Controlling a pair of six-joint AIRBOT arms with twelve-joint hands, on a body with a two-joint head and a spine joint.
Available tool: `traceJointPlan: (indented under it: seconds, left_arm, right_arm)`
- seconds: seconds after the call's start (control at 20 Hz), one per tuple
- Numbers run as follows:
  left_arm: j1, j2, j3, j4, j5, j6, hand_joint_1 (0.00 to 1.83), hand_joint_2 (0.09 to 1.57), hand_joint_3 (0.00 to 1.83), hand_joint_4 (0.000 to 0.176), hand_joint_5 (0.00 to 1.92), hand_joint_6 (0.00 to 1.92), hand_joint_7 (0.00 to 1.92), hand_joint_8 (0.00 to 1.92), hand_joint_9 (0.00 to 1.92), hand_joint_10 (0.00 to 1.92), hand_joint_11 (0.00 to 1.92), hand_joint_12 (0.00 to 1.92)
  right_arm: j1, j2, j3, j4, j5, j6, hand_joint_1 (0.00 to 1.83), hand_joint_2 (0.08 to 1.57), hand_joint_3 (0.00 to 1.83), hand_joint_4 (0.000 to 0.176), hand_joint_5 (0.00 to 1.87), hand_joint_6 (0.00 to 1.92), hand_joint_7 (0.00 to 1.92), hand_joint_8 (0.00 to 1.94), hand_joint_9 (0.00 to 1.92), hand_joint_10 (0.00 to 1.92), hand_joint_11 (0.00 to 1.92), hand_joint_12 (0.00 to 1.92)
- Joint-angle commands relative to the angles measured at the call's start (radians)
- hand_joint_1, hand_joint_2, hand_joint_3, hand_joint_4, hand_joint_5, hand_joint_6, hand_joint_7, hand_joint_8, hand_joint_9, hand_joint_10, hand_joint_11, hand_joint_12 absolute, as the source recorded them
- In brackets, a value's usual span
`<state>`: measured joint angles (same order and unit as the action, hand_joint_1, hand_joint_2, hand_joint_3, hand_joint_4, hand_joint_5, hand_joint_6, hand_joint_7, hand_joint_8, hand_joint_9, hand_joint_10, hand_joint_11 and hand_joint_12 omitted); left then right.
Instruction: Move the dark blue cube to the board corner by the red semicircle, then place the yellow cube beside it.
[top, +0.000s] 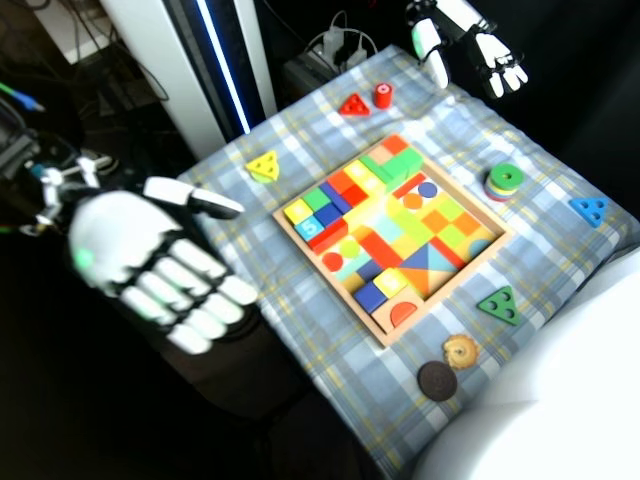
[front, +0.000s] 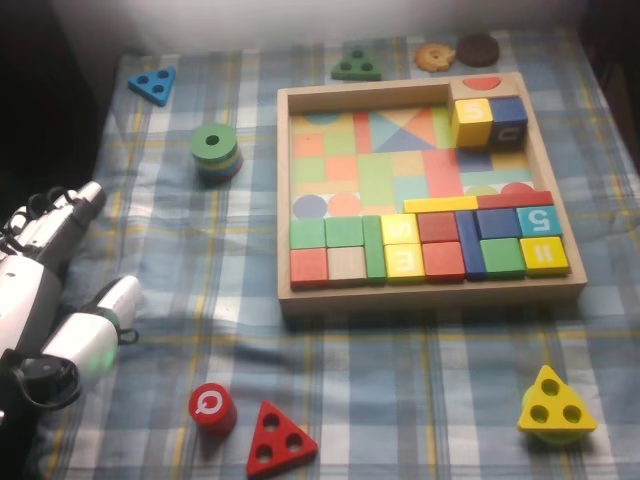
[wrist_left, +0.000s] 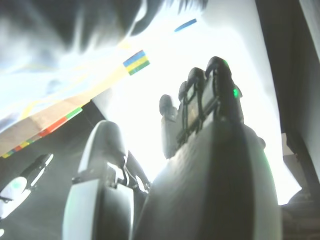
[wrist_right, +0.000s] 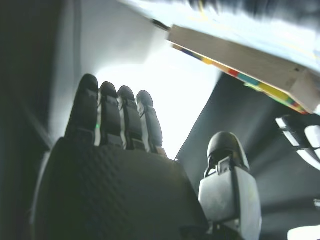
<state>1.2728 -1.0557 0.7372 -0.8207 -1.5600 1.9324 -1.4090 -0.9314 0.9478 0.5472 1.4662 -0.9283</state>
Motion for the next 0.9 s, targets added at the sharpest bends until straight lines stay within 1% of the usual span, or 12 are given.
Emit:
traceJointPlan:
  seconds: [0.0,0.15,0.2,0.3,0.35,0.4,0.5,0.55,0.6,0.7,0.8,0.85]
  left_arm:
    - [-0.006,0.003,0.005,0.039,-0.115,-0.005,0.5,1.46,0.02,0.0,0.01,0.0,0.16,0.0,0.15,0.03,0.0,0.0]
    - [-0.021,-0.004,0.014,0.044,-0.117,-0.006,0.45,1.46,0.02,0.0,0.01,0.0,0.16,0.0,0.14,0.02,0.0,0.0]
    - [-0.024,-0.005,0.014,0.049,-0.121,-0.006,0.49,1.46,0.01,0.0,0.05,0.01,0.17,0.01,0.17,0.04,0.0,0.0]
    - [-0.024,-0.005,0.013,0.053,-0.123,-0.006,0.5,1.45,0.01,0.0,0.06,0.02,0.17,0.0,0.18,0.04,0.0,0.0]
    - [-0.024,-0.005,0.013,0.053,-0.123,-0.006,0.52,1.45,0.0,0.005,0.07,0.02,0.18,0.01,0.18,0.04,0.0,0.0]
    - [-0.024,-0.005,0.013,0.053,-0.123,-0.006,0.6,1.44,0.0,0.008,0.08,0.02,0.16,0.01,0.16,0.04,0.0,0.0]
    - [-0.018,-0.004,0.006,0.055,-0.134,-0.005,0.63,1.44,0.0,0.006,0.11,0.03,0.17,0.01,0.17,0.05,0.0,0.0]
    - [-0.013,-0.004,0.002,0.054,-0.142,-0.005,0.61,1.44,0.0,0.0,0.13,0.03,0.16,0.0,0.15,0.05,0.0,0.0]
    - [-0.009,-0.004,-0.001,0.054,-0.148,-0.005,0.61,1.44,0.0,0.003,0.13,0.03,0.15,0.0,0.14,0.04,0.0,0.0]
    - [-0.009,-0.004,0.005,0.053,-0.148,-0.005,0.61,1.45,0.0,0.0,0.13,0.03,0.15,0.0,0.13,0.04,0.0,0.0]
    - [-0.011,-0.002,0.019,0.052,-0.136,-0.006,0.62,1.45,0.0,0.0,0.14,0.02,0.15,0.0,0.13,0.05,0.0,0.0]
    - [-0.012,-0.002,0.019,0.051,-0.137,-0.006,0.56,1.45,0.01,0.004,0.13,0.02,0.14,0.0,0.12,0.05,0.0,0.0]
  right_arm:
    - [-0.001,-0.004,-0.001,0.028,0.155,0.006,0.0,1.08,0.0,0.0,0.15,0.0,0.07,0.0,0.0,0.0,0.0,0.0]
    - [-0.044,-0.032,-0.044,0.103,0.248,0.006,0.0,1.11,0.01,0.0,0.15,0.0,0.08,0.0,0.0,0.0,0.0,0.0]
    - [-0.063,-0.045,-0.06,0.13,0.286,0.006,0.0,1.13,0.01,0.0,0.19,0.01,0.14,0.01,0.03,0.0,0.0,0.0]
    - [-0.07,-0.05,-0.072,0.153,0.296,0.006,0.0,1.15,0.01,0.0,0.2,0.01,0.14,0.01,0.04,0.01,0.0,0.0]
    - [-0.07,-0.05,-0.072,0.156,0.296,0.006,0.0,1.2,0.01,0.002,0.22,0.0,0.15,0.0,0.04,0.0,0.0,0.0]
    - [-0.07,-0.051,-0.073,0.161,0.296,0.006,0.0,1.2,0.0,0.027,0.24,0.01,0.14,0.0,0.04,0.0,0.0,0.0]
    - [-0.07,-0.066,-0.081,0.186,0.296,0.006,0.0,1.19,0.0,0.024,0.24,0.01,0.12,0.0,0.02,0.0,0.0,0.0]
    - [-0.07,-0.075,-0.078,0.189,0.296,0.006,0.0,1.28,0.01,0.012,0.24,0.0,0.09,0.0,0.01,0.0,0.0,0.0]
    - [-0.069,-0.084,-0.075,0.19,0.296,0.006,0.0,1.29,0.01,0.003,0.23,0.0,0.11,0.01,0.03,0.01,0.01,0.0]
    - [-0.069,-0.093,-0.075,0.193,0.296,0.006,0.0,1.3,0.01,0.005,0.21,0.0,0.13,0.01,0.07,0.02,0.03,0.01]
    - [-0.069,-0.115,-0.075,0.215,0.296,0.012,0.0,1.33,0.02,0.0,0.2,0.0,0.16,0.02,0.12,0.03,0.11,0.05]
    - [-0.069,-0.121,-0.074,0.22,0.296,0.015,0.0,1.33,0.02,0.023,0.17,0.0,0.16,0.01,0.12,0.03,0.1,0.05]
